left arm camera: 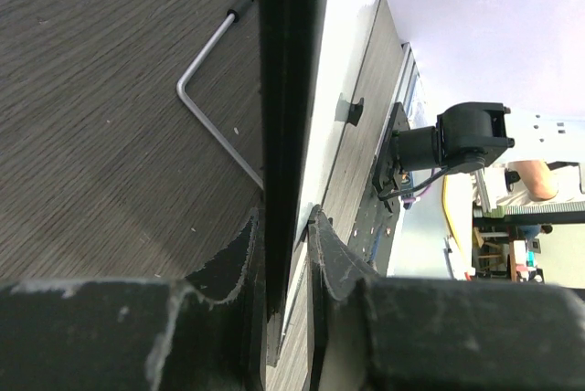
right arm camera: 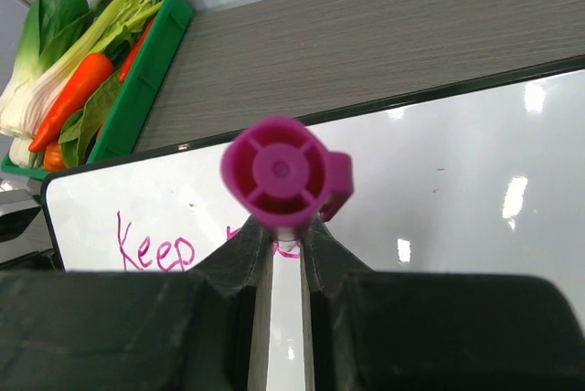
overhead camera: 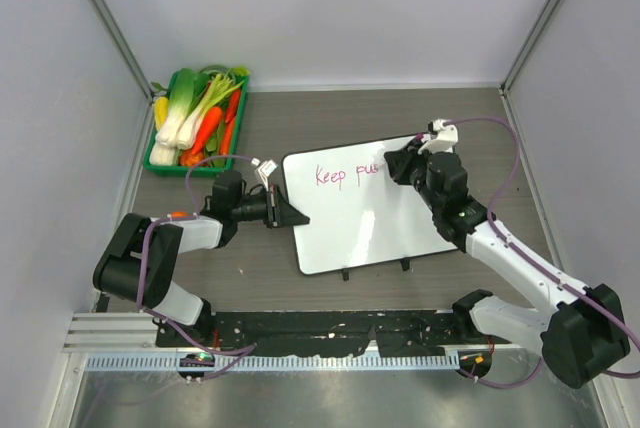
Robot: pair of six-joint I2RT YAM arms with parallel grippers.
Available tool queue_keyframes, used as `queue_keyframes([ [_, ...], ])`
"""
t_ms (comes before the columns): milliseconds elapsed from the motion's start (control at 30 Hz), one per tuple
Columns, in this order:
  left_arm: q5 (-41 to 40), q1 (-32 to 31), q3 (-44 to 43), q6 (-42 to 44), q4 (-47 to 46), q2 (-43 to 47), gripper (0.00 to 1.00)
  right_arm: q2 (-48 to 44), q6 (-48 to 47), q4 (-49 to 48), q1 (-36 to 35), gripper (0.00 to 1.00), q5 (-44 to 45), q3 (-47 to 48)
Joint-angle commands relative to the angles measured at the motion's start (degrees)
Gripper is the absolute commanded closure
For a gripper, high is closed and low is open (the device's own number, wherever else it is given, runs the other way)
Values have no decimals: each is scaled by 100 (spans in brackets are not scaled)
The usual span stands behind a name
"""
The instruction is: Write a sentence on the whiteboard
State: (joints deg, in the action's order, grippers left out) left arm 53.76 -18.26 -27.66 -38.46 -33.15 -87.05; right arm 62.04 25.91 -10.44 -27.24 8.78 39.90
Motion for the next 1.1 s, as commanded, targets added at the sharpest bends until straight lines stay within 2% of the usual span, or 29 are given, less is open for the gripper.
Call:
queue_keyframes([
  [0, -990, -107, 85, 594, 722, -190, 100, -614, 169, -521, 105, 99, 115, -97],
  [167, -981, -99, 85, 603, 722, -190, 100, -553, -86, -301, 175, 99, 362, 167],
  [467, -981, -99, 94, 602, 722, -181, 100, -149, -95, -450, 211, 100, 221, 369],
  [1067, -964, -99, 94, 611, 713, -164, 100, 177, -34, -670, 211, 99, 511, 255],
])
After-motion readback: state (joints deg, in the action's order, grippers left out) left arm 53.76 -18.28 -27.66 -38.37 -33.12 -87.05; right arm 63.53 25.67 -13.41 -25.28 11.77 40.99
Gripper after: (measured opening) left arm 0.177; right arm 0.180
